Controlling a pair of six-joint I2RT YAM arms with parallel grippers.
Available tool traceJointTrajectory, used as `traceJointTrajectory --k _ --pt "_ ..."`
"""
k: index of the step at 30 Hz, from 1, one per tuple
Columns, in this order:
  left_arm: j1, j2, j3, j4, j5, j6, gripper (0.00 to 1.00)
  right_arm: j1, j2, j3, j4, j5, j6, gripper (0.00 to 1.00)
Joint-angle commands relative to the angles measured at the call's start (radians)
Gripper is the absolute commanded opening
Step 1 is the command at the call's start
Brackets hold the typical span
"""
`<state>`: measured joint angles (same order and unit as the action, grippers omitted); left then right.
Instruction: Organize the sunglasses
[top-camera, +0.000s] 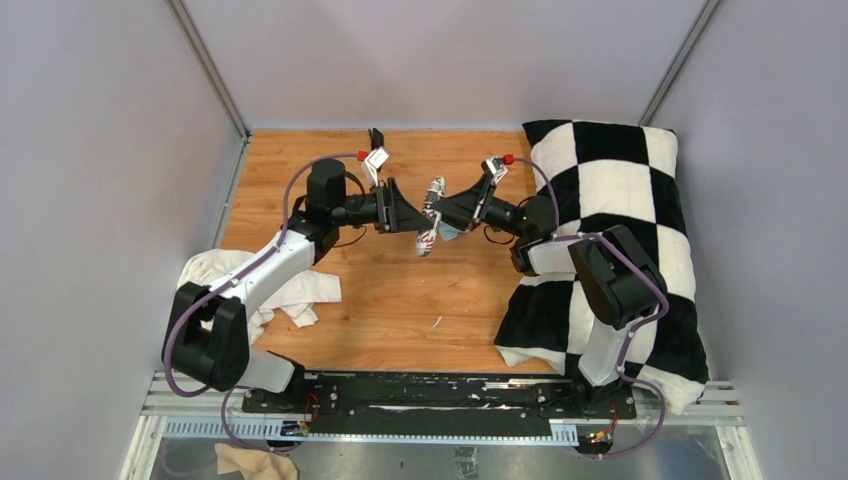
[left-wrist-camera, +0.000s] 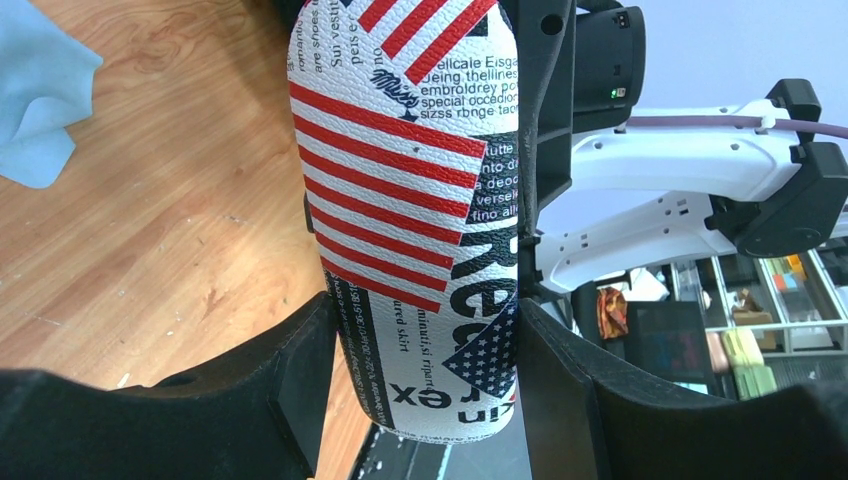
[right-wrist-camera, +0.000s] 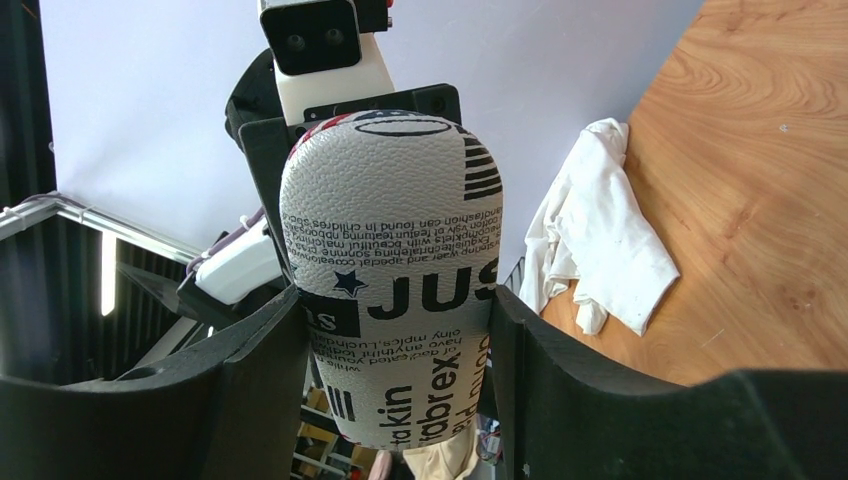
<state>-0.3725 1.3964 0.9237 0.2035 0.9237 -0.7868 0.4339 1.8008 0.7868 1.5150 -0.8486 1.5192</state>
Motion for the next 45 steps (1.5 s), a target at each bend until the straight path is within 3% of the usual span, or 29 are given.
traceJointTrajectory --k 1,3,9,12,18,25,30,39,41,45 --pt "0.001 -0.033 0.004 0.048 0.003 0.0 0.0 0.008 0.013 0.004 0.08 -0.018 0.017 0.26" --pt "0.003 -0.039 0.004 0.054 0.004 -0.005 0.0 0.008 0.009 0.003 0.08 -0.026 0.019 0.18" --pt "0.025 -0.078 -0.003 0.107 0.024 -0.039 0.0 -0.005 0.009 0.009 0.08 -0.03 0.056 0.16" --pt "0.048 -0.113 -0.014 0.148 0.032 -0.071 0.0 -0.009 0.004 0.017 0.08 -0.033 0.071 0.2" --pt "0.057 -0.127 -0.029 0.182 0.028 -0.112 0.0 -0.009 -0.011 0.057 0.081 -0.025 0.101 0.38" --pt "0.057 -0.125 -0.083 0.324 0.004 -0.226 0.0 -0.01 -0.023 0.086 0.081 0.007 0.12 0.36" --pt "0.061 -0.101 -0.13 0.536 -0.003 -0.374 0.0 -0.006 -0.024 0.109 0.081 -0.003 0.12 0.34" --pt "0.109 0.097 -0.211 1.26 -0.014 -0.881 0.0 -0.004 -0.04 0.133 0.082 -0.062 0.077 0.29" --pt "0.112 0.133 -0.215 1.336 -0.021 -0.937 0.0 -0.002 -0.041 0.133 0.082 -0.068 0.068 0.28" --pt "0.112 0.146 -0.219 1.338 -0.021 -0.933 0.0 0.003 -0.04 0.141 0.08 -0.067 0.066 0.24"
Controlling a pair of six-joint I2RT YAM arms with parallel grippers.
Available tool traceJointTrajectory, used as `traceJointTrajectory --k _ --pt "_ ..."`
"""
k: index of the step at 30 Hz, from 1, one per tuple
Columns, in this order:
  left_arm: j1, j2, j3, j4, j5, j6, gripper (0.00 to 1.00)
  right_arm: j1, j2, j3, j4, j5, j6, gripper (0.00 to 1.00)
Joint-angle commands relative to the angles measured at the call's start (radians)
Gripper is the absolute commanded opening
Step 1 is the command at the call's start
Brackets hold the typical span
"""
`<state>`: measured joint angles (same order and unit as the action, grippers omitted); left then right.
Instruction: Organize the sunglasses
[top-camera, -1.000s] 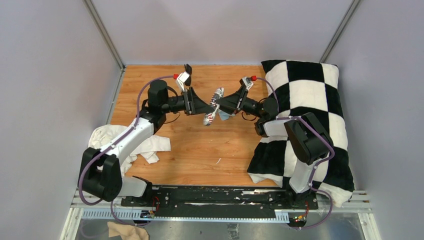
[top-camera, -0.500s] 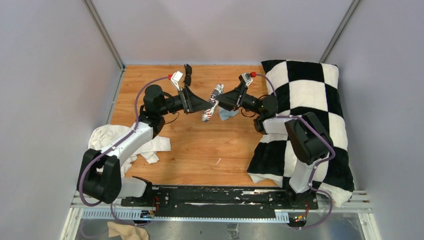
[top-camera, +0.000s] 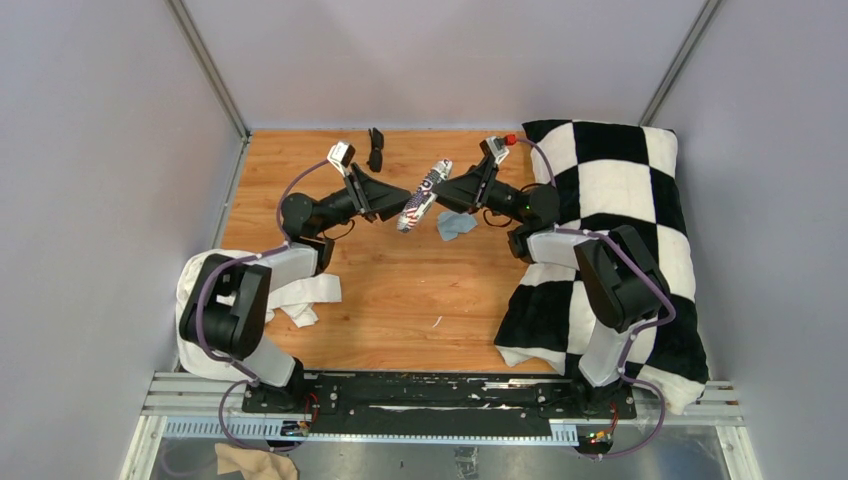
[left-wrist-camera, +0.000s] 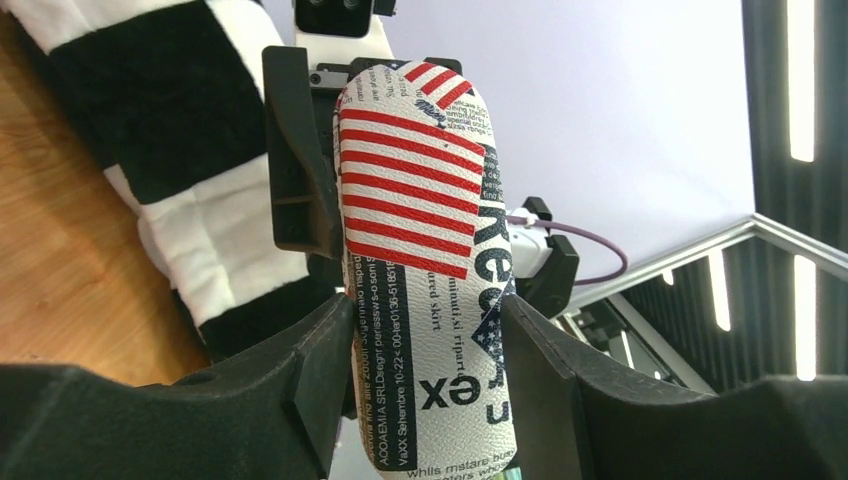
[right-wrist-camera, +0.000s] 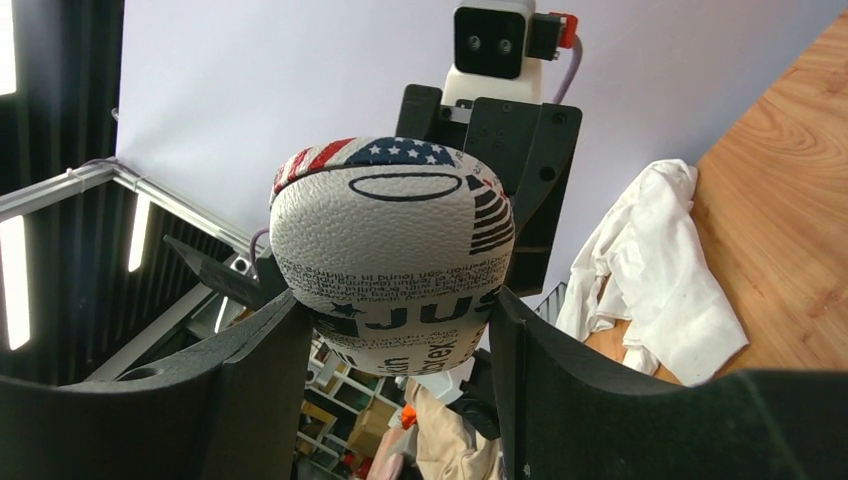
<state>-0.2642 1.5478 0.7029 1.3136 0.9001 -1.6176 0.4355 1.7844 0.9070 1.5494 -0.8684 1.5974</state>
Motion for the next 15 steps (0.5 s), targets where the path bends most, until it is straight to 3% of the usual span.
traceJointTrajectory --k 1,6,10,13,15 --pt "0.003 -0.007 0.002 0.225 0.005 -0.099 0.0 0.002 -0.02 0.023 0.046 -0.044 -0.008 0.23" --pt "0.003 -0.029 -0.002 0.133 0.025 -0.029 0.0 0.002 -0.005 0.029 0.046 -0.024 0.008 0.18" --pt "0.019 -0.088 0.011 -0.064 0.043 0.117 0.0 0.001 0.001 0.015 0.028 -0.032 0.0 0.14" --pt "0.048 -0.153 0.041 -0.396 0.037 0.309 0.0 0.0 0.001 -0.011 -0.024 -0.035 -0.024 0.11" --pt "0.072 -0.21 0.083 -0.712 -0.002 0.512 0.0 0.0 -0.01 -0.028 -0.103 -0.046 -0.063 0.1"
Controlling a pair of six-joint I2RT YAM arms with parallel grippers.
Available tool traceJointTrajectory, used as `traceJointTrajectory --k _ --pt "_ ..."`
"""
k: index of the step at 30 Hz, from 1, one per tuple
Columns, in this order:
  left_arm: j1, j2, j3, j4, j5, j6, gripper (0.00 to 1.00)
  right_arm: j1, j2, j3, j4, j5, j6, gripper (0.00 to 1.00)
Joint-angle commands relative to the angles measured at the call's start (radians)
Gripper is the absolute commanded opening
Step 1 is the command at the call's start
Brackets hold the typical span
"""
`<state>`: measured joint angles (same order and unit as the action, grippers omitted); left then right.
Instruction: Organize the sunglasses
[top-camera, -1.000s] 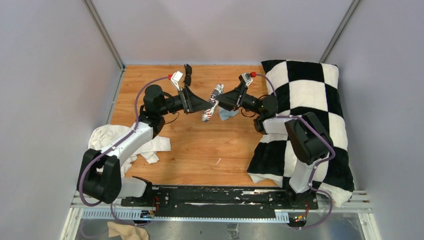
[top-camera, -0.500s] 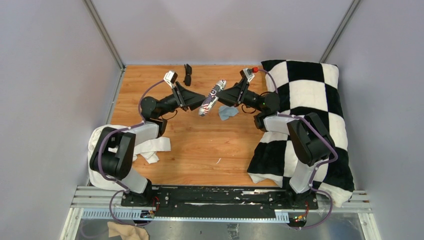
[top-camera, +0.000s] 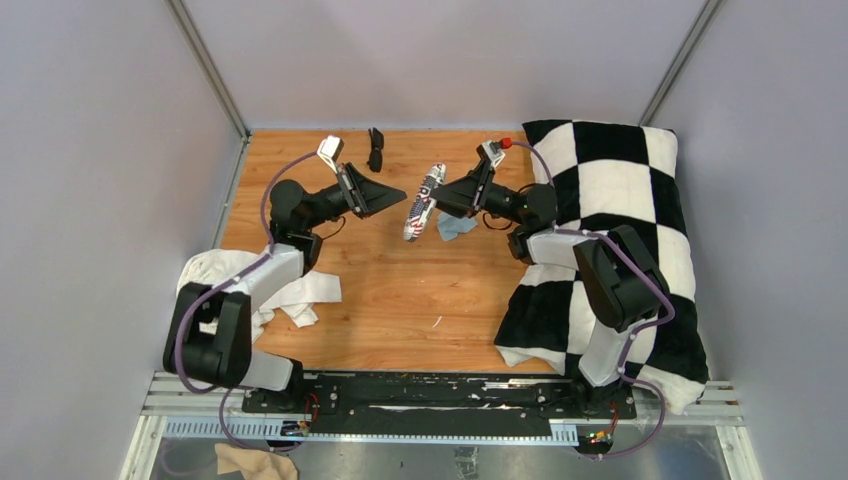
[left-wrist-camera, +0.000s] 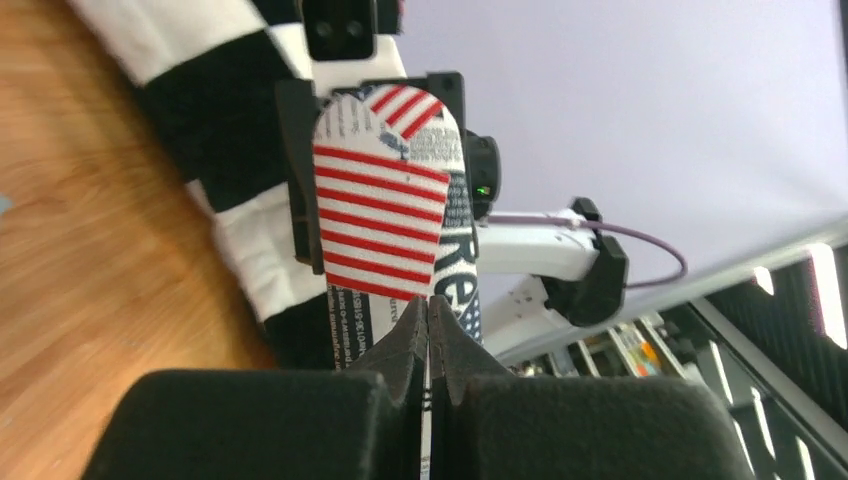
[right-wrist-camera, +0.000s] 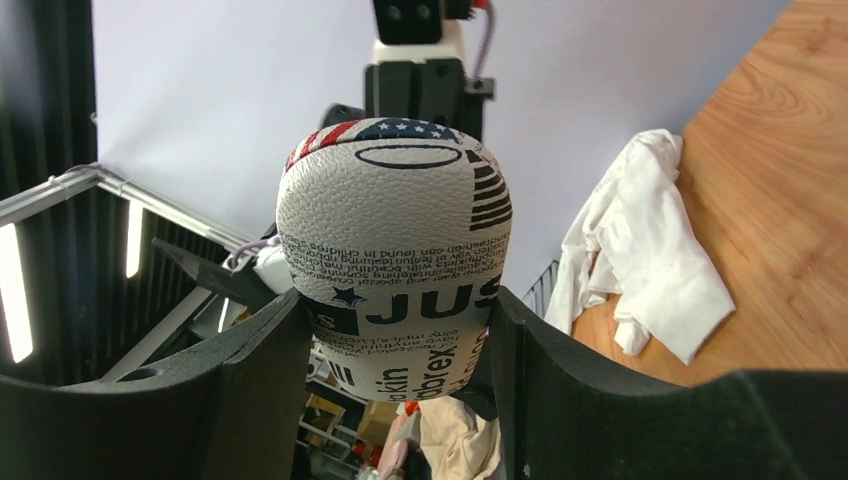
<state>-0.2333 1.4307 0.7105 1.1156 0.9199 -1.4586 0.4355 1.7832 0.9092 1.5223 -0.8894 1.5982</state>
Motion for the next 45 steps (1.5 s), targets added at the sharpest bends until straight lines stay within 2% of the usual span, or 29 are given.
traceJointTrajectory --k 1,2,3,4,5,7,8,10,13,17,25,28,31,33,37,45 --pt "0.052 -0.119 0.107 -0.68 -0.063 0.458 0.0 -0.001 -0.024 -0.035 -0.143 -0.033 -0.104 0.1" --pt "0.058 -0.144 0.147 -0.853 -0.112 0.57 0.0 0.001 -0.045 -0.039 -0.247 -0.035 -0.157 0.1" --pt "0.061 -0.163 0.204 -1.007 -0.184 0.668 0.0 0.003 -0.076 -0.035 -0.382 -0.036 -0.276 0.1" --pt "0.061 -0.178 0.261 -1.182 -0.265 0.767 0.0 0.008 -0.116 -0.02 -0.59 -0.021 -0.413 0.1" --pt "0.061 -0.185 0.309 -1.317 -0.35 0.846 0.0 0.019 -0.16 0.023 -0.871 0.048 -0.573 0.1" --pt "0.062 -0.193 0.376 -1.488 -0.494 0.932 0.0 0.076 -0.218 0.175 -1.44 0.289 -0.914 0.11" --pt "0.062 -0.197 0.394 -1.54 -0.55 0.957 0.0 0.114 -0.216 0.25 -1.629 0.397 -1.006 0.12" --pt "0.063 -0.203 0.415 -1.603 -0.62 0.983 0.01 0.153 -0.178 0.341 -1.797 0.487 -1.054 0.12" --pt "0.063 -0.202 0.422 -1.634 -0.676 0.988 0.03 0.184 -0.084 0.404 -1.887 0.542 -1.014 0.14" --pt "0.063 -0.203 0.409 -1.658 -0.719 0.983 0.08 0.223 0.012 0.433 -1.898 0.584 -0.935 0.15" --pt "0.063 -0.226 0.369 -1.691 -0.758 1.0 0.34 0.261 0.136 0.483 -1.886 0.605 -0.852 0.2" --pt "0.061 -0.231 0.348 -1.691 -0.77 0.999 0.42 0.263 0.178 0.487 -1.85 0.569 -0.828 0.33" --pt "0.05 -0.231 0.327 -1.692 -0.773 0.996 0.47 0.268 0.199 0.496 -1.816 0.528 -0.822 0.53" --pt "0.026 -0.23 0.316 -1.691 -0.785 0.994 0.54 0.272 0.18 0.481 -1.786 0.516 -0.821 0.7" --pt "-0.024 -0.228 0.307 -1.693 -0.835 0.999 0.71 0.26 0.102 0.448 -1.76 0.528 -0.859 0.86" --pt "-0.157 -0.158 0.323 -1.691 -0.917 0.985 0.87 0.137 -0.171 0.259 -1.755 0.634 -0.948 0.89"
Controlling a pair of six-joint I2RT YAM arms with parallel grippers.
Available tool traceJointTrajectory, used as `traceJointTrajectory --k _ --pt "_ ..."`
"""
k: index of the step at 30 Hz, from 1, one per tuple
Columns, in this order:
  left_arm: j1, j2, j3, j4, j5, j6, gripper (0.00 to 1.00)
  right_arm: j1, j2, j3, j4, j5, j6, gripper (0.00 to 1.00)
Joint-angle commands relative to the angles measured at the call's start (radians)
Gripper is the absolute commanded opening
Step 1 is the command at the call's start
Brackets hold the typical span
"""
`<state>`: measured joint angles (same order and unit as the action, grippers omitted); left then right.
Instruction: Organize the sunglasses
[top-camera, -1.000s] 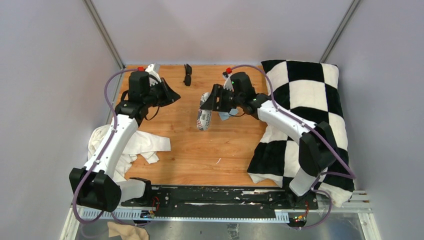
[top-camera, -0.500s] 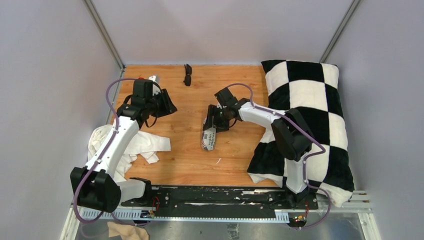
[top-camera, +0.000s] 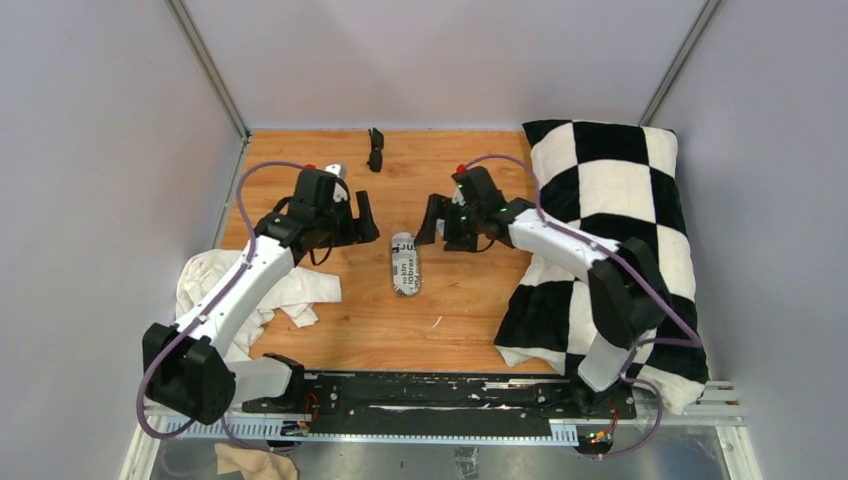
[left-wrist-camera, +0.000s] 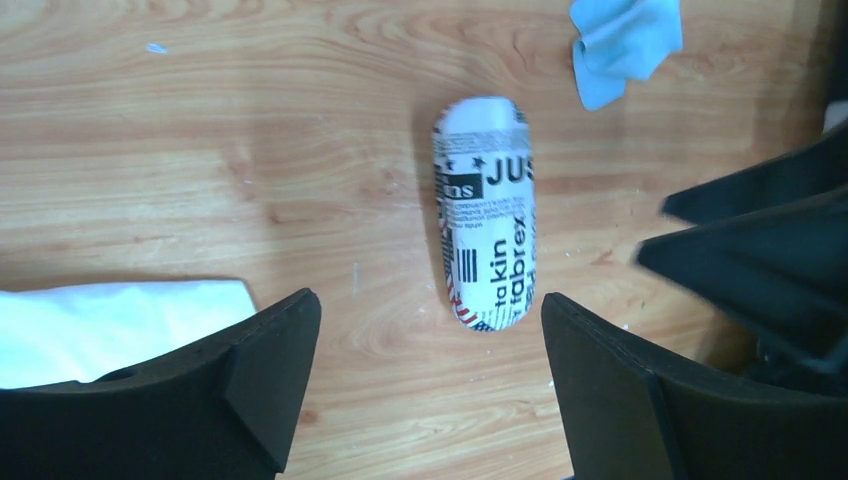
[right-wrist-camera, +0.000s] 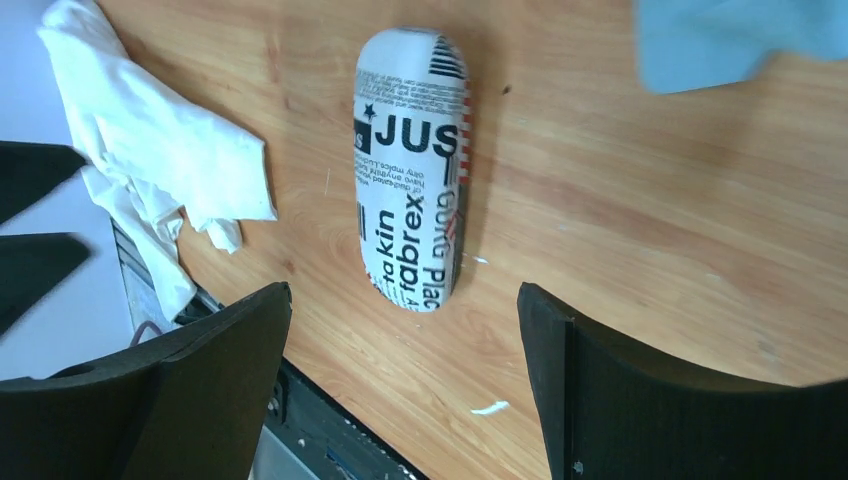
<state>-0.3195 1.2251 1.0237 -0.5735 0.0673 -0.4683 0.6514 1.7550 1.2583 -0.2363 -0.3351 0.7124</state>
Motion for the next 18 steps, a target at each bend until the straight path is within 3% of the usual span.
traceJointTrajectory --k 1,6,9,18 --pt "-0.097 0.067 0.019 -0.002 -0.065 -0.008 0.89 -0.104 -0.18 -0.124 0.003 0.088 -0.067 0.89" --pt "-0.227 0.177 0.046 0.0 -0.144 0.013 0.99 -0.227 -0.36 -0.272 -0.025 0.128 -0.1 0.89" --pt "-0.285 0.234 0.067 -0.003 -0.194 -0.013 1.0 -0.282 -0.442 -0.339 -0.048 0.155 -0.12 0.89" --pt "-0.345 0.431 0.152 -0.039 -0.301 -0.266 0.99 -0.325 -0.483 -0.372 -0.055 0.137 -0.147 0.89"
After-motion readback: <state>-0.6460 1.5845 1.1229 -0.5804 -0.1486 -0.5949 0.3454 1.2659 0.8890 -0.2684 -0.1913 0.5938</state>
